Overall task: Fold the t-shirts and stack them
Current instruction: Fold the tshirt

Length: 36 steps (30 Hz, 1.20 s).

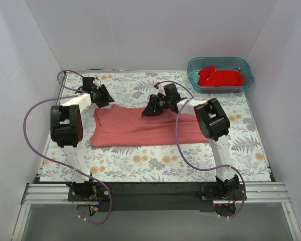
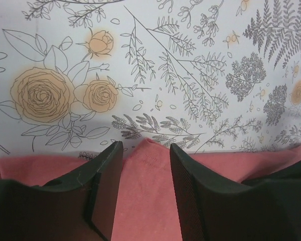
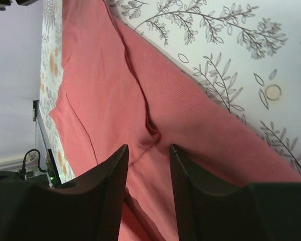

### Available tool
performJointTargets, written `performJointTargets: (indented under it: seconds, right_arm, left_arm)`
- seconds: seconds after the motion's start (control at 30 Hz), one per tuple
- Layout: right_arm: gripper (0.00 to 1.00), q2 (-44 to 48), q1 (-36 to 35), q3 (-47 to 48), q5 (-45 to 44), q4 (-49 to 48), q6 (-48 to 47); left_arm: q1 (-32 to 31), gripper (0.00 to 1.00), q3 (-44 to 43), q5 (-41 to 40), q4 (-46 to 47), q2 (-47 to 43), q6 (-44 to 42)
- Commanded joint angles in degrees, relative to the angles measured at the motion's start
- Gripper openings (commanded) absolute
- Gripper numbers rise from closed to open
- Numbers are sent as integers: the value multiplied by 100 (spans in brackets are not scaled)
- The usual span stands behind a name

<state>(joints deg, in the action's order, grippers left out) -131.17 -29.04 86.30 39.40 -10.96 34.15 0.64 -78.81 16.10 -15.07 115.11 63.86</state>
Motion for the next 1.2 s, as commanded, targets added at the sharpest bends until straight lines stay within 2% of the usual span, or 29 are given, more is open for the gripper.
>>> performJointTargets:
  seconds: [0.0, 0.07, 0.3, 0.37, 0.53, 0.63, 0.73, 0.77, 0.8, 0.83, 1.0, 1.17]
  right_arm:
    - [45, -154, -84, 343, 226, -222, 74]
    - [44, -285, -102, 448, 270, -222, 144]
    - [39, -470, -190, 589, 367, -249, 250]
    - [35, -462, -190, 598, 358, -249, 241]
    - [15, -453, -190, 616, 349, -249, 224]
    - [6, -435, -190, 572, 349, -249, 197]
    - [2, -418, -190, 546, 341, -249, 188]
    - [1, -409, -190, 546, 341, -249, 180]
    - [1, -418, -190, 554, 341, -249, 180]
    - [1, -409, -190, 572, 341, -249, 180]
    - [1, -400, -190, 598, 341, -240, 145]
    - [1, -347, -190, 616, 358, -240, 127]
  left_arm:
    - [15, 42, -197, 271, 180, 55, -198]
    - [15, 45, -240, 376, 171, 134, -215]
    - [15, 46, -293, 447, 171, 345, -207]
    - [15, 47, -302, 464, 171, 381, -233]
    - [15, 45, -398, 482, 171, 416, -251]
    - [15, 39, -434, 526, 171, 451, -251]
    - [15, 33, -381, 666, 180, 433, -251]
    - [15, 33, -364, 675, 171, 433, -251]
    - [15, 26, -364, 693, 180, 425, -259]
    - [15, 24, -338, 684, 171, 416, -268]
    - [15, 19, -311, 675, 171, 381, -312]
    - [15, 1, -311, 614, 162, 337, -356]
